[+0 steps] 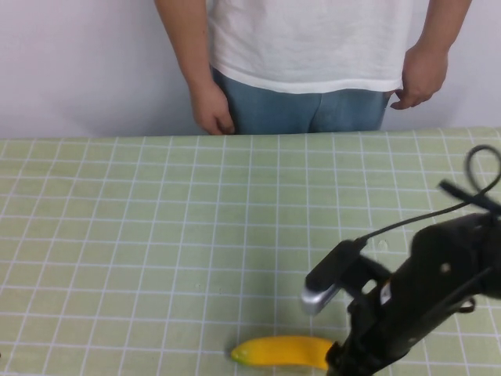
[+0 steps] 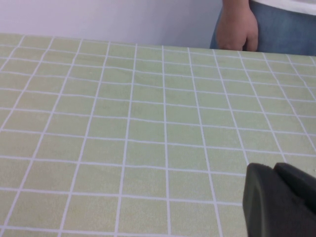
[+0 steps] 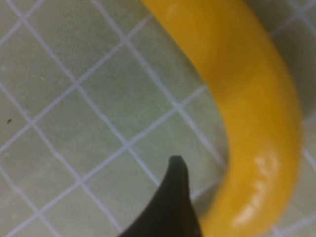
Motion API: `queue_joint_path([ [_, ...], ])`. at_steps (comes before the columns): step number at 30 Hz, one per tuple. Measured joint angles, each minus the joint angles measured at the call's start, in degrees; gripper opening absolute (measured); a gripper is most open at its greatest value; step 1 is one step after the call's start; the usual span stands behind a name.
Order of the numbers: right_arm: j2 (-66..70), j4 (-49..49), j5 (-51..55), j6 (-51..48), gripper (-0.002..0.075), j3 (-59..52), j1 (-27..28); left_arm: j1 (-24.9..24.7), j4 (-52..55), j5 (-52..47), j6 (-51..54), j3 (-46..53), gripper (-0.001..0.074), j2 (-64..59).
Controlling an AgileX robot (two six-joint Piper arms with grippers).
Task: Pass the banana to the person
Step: Pick up the banana, then hand the grabbed banana to the person
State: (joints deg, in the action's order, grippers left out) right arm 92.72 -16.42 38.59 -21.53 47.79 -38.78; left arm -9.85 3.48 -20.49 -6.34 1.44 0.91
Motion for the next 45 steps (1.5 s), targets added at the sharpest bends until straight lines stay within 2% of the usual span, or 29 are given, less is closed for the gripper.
queue_joint_path([
  [4, 3.7, 0.2, -2.1, 0.0, 0.0568, 0.1, -1.2, 0.0, 0.0, 0.0, 0.0, 0.0, -0.0004, 0.0],
  [6, 5.5, 0.3, -2.8, 0.1, 0.0541, 0.1, -1.2, 0.0, 0.0, 0.0, 0.0, 0.0, -0.0004, 0.0],
  [8, 7.2, 0.8, -3.3, 0.7, 0.0480, 0.1, -1.2, 0.0, 0.0, 0.0, 0.0, 0.0, -0.0004, 0.0],
  [12, 9.8, 2.9, -3.8, 2.9, 0.0274, 0.2, -1.2, 0.0, 0.0, 0.0, 0.0, 0.0, -0.0004, 0.0],
  [13, 9.8, 3.2, -3.6, 3.4, 0.0258, 0.5, -1.2, 0.0, 0.0, 0.0, 0.0, 0.0, -0.0004, 0.0],
  [19, 8.1, 4.5, -1.5, 3.0, 0.0258, 0.6, -1.2, 0.0, 0.0, 0.0, 0.0, 0.0, -0.0004, 0.0],
  [22, 3.2, 3.6, -0.3, -0.8, 0.0258, 0.6, -1.2, 0.0, 0.0, -0.1, 0.0, 0.0, -0.0004, 0.0],
  [27, -8.8, -6.9, 1.9, -12.3, 0.0258, 1.4, -1.2, 0.0, 0.0, -0.1, 0.0, 0.0, -0.0004, 0.0],
  [31, -14.8, -10.6, 3.2, -13.5, 0.0258, 7.9, -1.2, 0.0, 0.0, -0.1, 0.0, 0.0, -0.0004, 0.0],
  [34, -15.4, -4.9, 4.8, -8.0, 0.0258, 15.4, -1.2, 0.0, 0.0, -0.1, 0.0, 0.0, -0.0004, 0.0],
  [39, -10.1, 16.1, 12.3, 2.0, 0.0258, 30.6, -1.2, 0.0, 0.0, -0.1, 0.0, 0.0, -0.0004, 0.0],
  [42, -4.6, 24.5, 17.2, 1.7, 0.0258, 38.8, -1.2, 0.0, 0.0, -0.1, 0.0, 0.0, -0.0004, 0.0],
  [45, 1.9, 27.0, 20.5, -2.4, 0.0258, 45.5, -1.0, 0.0, 0.0, -0.1, 0.0, 0.0, -0.0004, 0.0],
])
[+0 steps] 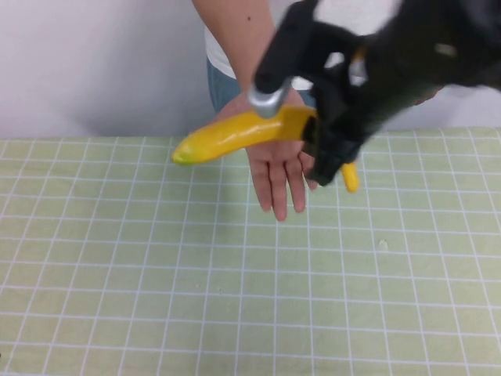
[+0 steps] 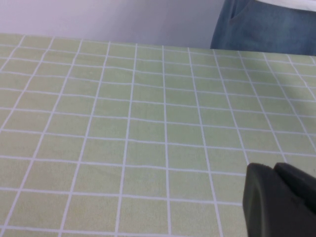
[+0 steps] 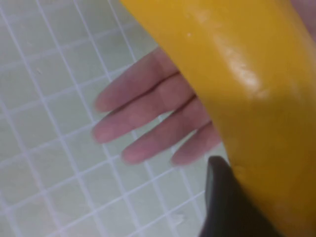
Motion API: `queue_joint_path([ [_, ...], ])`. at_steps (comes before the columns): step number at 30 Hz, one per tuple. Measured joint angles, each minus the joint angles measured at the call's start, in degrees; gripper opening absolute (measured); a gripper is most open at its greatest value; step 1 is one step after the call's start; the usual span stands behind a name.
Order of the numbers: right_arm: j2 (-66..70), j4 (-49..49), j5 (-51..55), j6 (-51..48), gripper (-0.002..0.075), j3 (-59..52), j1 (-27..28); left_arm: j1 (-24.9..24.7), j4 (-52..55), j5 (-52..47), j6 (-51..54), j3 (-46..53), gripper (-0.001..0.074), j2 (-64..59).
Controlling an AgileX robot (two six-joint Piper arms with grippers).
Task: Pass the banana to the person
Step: Hand the grabbed banana to the person
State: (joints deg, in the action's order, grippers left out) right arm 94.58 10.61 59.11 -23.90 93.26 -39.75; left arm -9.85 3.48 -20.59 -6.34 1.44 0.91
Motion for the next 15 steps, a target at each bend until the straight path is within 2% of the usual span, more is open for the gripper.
queue_joint_path([
  [6, 11.8, 0.5, 5.1, -4.8, 0.0258, 10.2, 2.6, 0.0, 0.0, 0.0, 0.0, 0.0, -0.0004, 0.0],
  [12, 17.0, 3.7, 4.2, -3.2, 0.0258, 12.1, 3.3, 0.0, 0.0, 0.0, 0.0, 0.0, -0.0004, 0.0],
  [15, 17.1, 4.3, 3.0, -1.3, 0.0327, 12.2, 3.3, 0.0, 0.0, 0.0, 0.0, 0.0, -0.0004, 0.0],
])
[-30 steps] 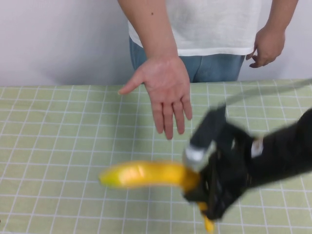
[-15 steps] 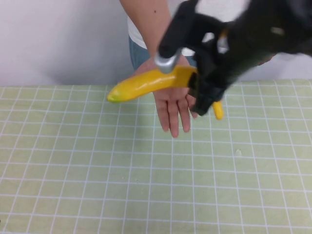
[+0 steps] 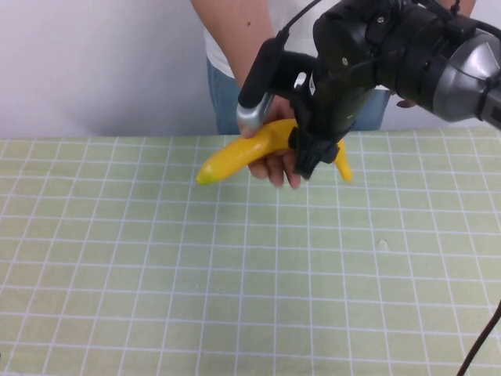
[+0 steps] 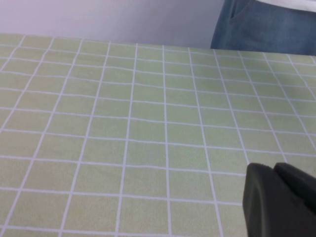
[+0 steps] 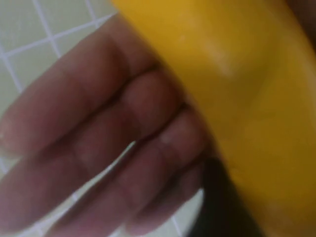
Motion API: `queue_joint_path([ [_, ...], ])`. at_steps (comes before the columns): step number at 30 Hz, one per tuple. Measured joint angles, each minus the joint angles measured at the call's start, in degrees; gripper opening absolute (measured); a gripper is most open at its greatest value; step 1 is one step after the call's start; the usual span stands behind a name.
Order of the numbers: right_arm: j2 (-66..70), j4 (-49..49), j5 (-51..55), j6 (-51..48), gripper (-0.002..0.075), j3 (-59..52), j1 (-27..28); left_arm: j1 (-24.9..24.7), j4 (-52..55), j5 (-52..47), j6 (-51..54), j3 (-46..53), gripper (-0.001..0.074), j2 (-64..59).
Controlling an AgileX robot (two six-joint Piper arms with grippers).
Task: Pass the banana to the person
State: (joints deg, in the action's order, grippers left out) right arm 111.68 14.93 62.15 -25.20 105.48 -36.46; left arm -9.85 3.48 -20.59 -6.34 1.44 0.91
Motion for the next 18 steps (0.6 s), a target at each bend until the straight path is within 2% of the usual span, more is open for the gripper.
queue_joint_path([
  [3, 0.0, 0.6, -1.2, 2.3, 0.0482, 0.0, 0.0, 0.0, 0.0, 0.0, 0.0, 0.0, -0.0004, 0.0],
  [5, -0.6, -0.1, -1.5, 3.0, 0.0557, 0.0, 0.0, 0.0, 0.0, 0.0, 0.0, 0.0, -0.0004, 0.0],
  [11, -6.9, -6.8, -1.3, 2.8, 0.0608, 0.0, 0.0, 0.0, 0.0, 0.0, 0.0, 0.0, -0.0004, 0.0],
  [13, -10.2, -8.0, -0.3, 2.8, 0.0602, 0.0, 0.0, 0.0, 0.0, 0.0, 0.0, 0.0, -0.0004, 0.0],
  [15, -14.2, -8.5, 1.1, 3.0, 0.0547, 0.0, 0.0, 0.0, 0.0, 0.0, 0.0, 0.0, -0.0004, 0.0],
  [18, -19.9, -7.9, 4.7, 3.4, 0.0343, 0.0, 0.0, 0.0, 0.0, 0.0, 0.0, 0.0, -0.0004, 0.0],
])
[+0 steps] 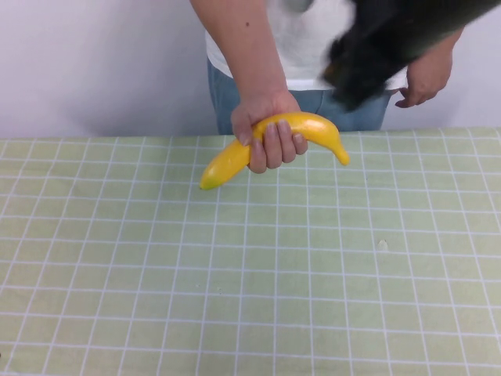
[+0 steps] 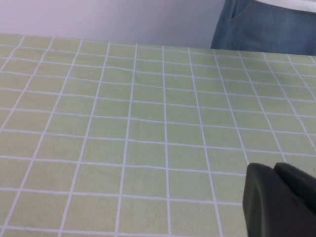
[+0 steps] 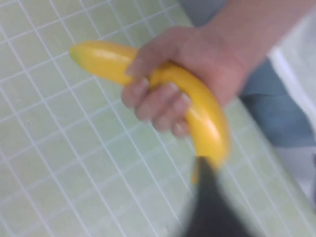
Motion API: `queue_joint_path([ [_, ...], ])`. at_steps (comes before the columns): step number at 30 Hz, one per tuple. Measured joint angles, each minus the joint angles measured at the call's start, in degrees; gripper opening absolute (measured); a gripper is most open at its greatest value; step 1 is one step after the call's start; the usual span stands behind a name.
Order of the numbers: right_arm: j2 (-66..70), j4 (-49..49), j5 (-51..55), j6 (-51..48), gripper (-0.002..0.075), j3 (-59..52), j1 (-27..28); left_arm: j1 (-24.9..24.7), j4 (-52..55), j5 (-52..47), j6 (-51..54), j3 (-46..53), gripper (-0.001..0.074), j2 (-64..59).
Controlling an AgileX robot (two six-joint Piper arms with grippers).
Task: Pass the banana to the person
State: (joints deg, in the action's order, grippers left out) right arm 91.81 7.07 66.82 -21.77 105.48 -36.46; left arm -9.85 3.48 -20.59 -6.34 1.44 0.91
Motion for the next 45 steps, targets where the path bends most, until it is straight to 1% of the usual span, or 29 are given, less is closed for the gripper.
queue_joint_path([
  [2, -3.6, 1.9, 3.1, 0.5, 0.0156, 0.0, 0.0, 0.0, 0.0, 0.0, 0.0, 0.0, -0.0004, 0.0],
  [3, -4.9, 2.8, 4.1, 1.1, 0.0110, 0.0, 0.0, 0.0, 0.0, 0.0, 0.0, 0.0, -0.0004, 0.0],
  [5, -8.0, 4.4, 4.9, 3.5, 0.0042, -0.1, 0.4, 0.0, 0.0, 0.0, 0.0, 0.0, -0.0004, 0.0],
  [8, -13.0, 3.8, 5.2, 6.3, 0.0007, -2.6, 1.1, 0.0, 0.0, 0.0, 0.0, 0.0, -0.0004, 0.0],
  [11, -18.8, 1.8, 4.7, 8.6, -0.0003, -8.6, 1.1, 0.0, 0.0, 0.0, 0.0, 0.0, -0.0004, 0.0],
  [16, -28.4, -0.5, -4.1, 11.3, -0.0005, -26.2, 1.1, 0.0, 0.0, 0.0, 0.0, 0.0, -0.0004, 0.0],
  [19, -32.8, -1.2, -7.1, 16.7, -0.0006, -36.2, 1.1, 0.0, 0.0, 0.0, 0.0, 0.0, -0.0004, 0.0],
  [23, -35.5, -1.3, -7.3, 22.8, -0.0007, -46.1, 1.1, 0.0, 0.0, 0.0, 0.0, 0.0, -0.0004, 0.0],
  [30, -35.1, -0.3, -7.5, 24.2, -0.0007, -54.6, 1.1, 0.0, 0.0, 0.0, 0.0, 0.0, -0.0004, 0.0],
  [33, -34.8, 4.7, -10.1, 24.6, -0.0007, -56.1, 1.1, 0.0, 0.0, 0.0, 0.0, 0.0, -0.0004, 0.0],
  [35, -36.2, 8.6, -14.7, 25.3, -0.0007, -57.7, 1.8, 0.0, 0.0, 0.0, 0.0, 0.0, -0.0004, 0.0],
  [37, -39.2, 10.6, -21.3, 25.6, -0.0007, -60.0, 3.7, 0.0, 0.0, 0.0, 0.0, 0.0, -0.0004, 0.0],
  [39, -42.9, 11.4, -29.0, 26.6, -0.0007, -63.4, 7.0, 0.0, 0.0, 0.0, 0.0, 0.0, -0.0004, 0.0],
  [42, -49.9, 11.4, -41.8, 30.1, -0.0007, -71.4, 14.4, 0.0, 0.0, 0.0, 0.0, 0.0, -0.0004, 0.0],
  [45, -58.4, 11.4, -49.1, 33.8, -0.0007, -79.8, 21.2, 0.0, 0.0, 0.0, 0.0, 0.0, -0.0004, 0.0],
])
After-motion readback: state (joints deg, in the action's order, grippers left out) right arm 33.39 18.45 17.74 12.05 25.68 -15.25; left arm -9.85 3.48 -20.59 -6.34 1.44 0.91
